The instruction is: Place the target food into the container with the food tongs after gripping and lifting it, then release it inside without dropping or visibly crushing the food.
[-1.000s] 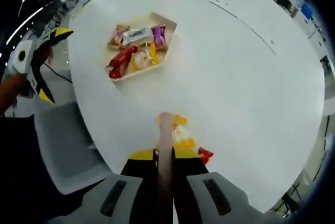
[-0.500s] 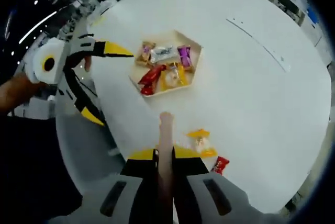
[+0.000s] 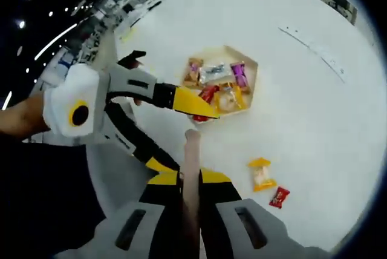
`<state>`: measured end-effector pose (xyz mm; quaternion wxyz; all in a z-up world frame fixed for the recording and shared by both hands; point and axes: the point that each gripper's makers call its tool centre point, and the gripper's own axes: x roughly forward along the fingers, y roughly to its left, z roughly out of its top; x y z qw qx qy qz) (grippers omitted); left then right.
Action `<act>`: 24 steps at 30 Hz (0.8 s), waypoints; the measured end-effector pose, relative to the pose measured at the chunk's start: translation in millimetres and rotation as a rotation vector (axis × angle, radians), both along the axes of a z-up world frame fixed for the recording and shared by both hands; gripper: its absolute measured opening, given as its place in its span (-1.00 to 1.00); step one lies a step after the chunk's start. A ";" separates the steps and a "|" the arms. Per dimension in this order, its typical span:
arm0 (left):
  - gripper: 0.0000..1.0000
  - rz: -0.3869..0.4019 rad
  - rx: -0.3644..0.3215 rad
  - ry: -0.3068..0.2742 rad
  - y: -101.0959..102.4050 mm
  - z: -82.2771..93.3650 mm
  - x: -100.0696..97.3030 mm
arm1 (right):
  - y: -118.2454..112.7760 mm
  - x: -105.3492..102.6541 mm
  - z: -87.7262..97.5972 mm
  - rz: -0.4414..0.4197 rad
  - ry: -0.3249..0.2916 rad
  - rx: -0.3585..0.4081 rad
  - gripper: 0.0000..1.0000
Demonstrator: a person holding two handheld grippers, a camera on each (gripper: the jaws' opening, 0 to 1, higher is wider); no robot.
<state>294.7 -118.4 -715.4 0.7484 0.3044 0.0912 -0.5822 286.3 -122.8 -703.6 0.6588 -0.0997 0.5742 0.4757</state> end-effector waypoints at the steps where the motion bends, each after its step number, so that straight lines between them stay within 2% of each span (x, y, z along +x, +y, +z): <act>1: -0.10 -0.003 0.014 -0.007 0.6 -2.3 0.1 | 1.3 -1.7 0.0 0.005 0.002 0.000 -0.84; 6: -0.42 0.028 0.026 0.001 4.5 -5.3 2.0 | 5.4 -6.9 -0.7 0.010 0.027 0.014 -0.84; 12: -0.52 0.026 0.022 -0.037 3.6 0.6 2.6 | 6.9 -7.4 -3.0 -0.017 0.063 0.044 -0.83; 14: -0.66 0.015 0.025 -0.035 2.7 0.5 1.3 | 7.6 -7.6 -1.4 -0.021 0.061 0.050 -0.83; 15: -0.68 0.011 0.028 -0.024 2.0 -1.0 -0.4 | 7.8 -7.6 -1.1 -0.021 0.062 0.051 -0.83; 20: -0.79 -0.007 0.038 -0.046 -0.2 -1.8 -1.7 | 5.5 -9.9 -1.9 -0.009 0.061 0.046 -0.83; 22: -0.86 0.001 0.036 -0.032 1.2 -1.7 -0.1 | 6.8 -10.6 -2.1 0.009 0.040 0.057 -0.82; 24: -0.91 0.009 0.028 -0.012 3.7 -1.5 1.5 | 8.8 -8.9 -2.6 -0.010 0.041 0.074 -0.81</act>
